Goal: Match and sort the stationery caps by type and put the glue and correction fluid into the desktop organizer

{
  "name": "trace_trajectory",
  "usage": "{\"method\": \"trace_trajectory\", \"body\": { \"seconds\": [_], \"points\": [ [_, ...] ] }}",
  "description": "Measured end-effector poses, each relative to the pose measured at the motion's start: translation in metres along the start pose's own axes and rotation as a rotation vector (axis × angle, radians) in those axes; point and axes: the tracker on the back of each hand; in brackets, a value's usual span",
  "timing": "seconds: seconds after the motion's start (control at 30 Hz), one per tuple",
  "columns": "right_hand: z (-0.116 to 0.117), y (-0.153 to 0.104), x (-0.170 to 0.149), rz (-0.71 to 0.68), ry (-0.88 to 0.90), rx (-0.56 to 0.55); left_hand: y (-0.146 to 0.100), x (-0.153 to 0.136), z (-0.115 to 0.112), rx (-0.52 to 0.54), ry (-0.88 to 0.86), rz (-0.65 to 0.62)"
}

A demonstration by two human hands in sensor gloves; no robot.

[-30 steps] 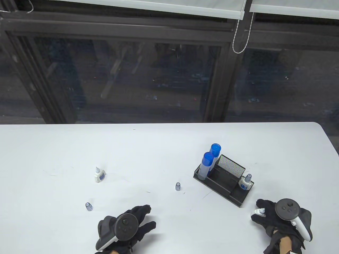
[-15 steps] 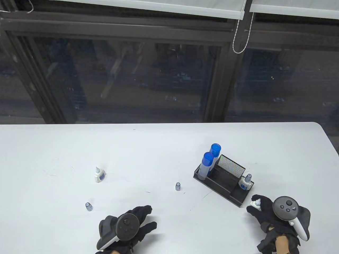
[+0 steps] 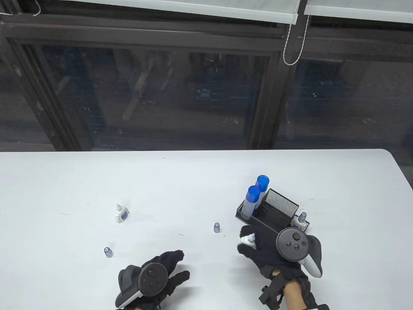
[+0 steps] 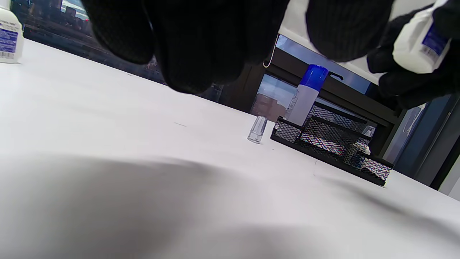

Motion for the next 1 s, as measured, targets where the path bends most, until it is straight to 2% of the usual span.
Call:
{"method": "trace_trajectory", "body": {
  "seconds": [0.13, 0.3, 0.4, 0.53, 0.63, 0.73, 0.87, 1.0],
  "points": [
    [0.031, -0.001, 0.009, -0.014, 0.047, 0.034, -0.001, -0.001, 0.001, 0.008, -0.006, -0.001],
    [0.065, -0.006, 0.003, -0.003, 0.082, 0.083, -0.002, -0.004, 0.001, 0.005, -0.019, 0.004],
    [0.070, -0.009, 0.000, -0.008, 0.054, 0.091, -0.003, -0.009, 0.005, 0.015, -0.014, 0.026],
    [0.066, -0.017, -0.004, -0.012, 0.062, 0.053, -0.009, -0.026, 0.021, 0.086, -0.060, 0.090],
    [0.062, -0.022, -0.010, -0.011, 0.018, 0.053, -0.018, -0.048, 0.035, 0.161, -0.078, 0.178],
    [0.060, -0.024, -0.014, -0.003, -0.009, 0.052, -0.030, -0.079, 0.047, 0.239, -0.085, 0.328],
    [0.059, -0.024, -0.014, -0.005, -0.006, 0.044, -0.040, -0.112, 0.050, 0.251, -0.027, 0.528],
    [0.062, -0.024, -0.012, -0.022, -0.022, 0.066, -0.037, -0.134, 0.041, 0.171, -0.033, 0.653]
  ]
}}
Point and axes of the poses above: the tracker on the back of each hand, its own x axis roughly to the thumb side, its own y axis roughly from the wrist to the fingertips, z = x × y, and after that the axes turned 14 degrees about -x, right-handed
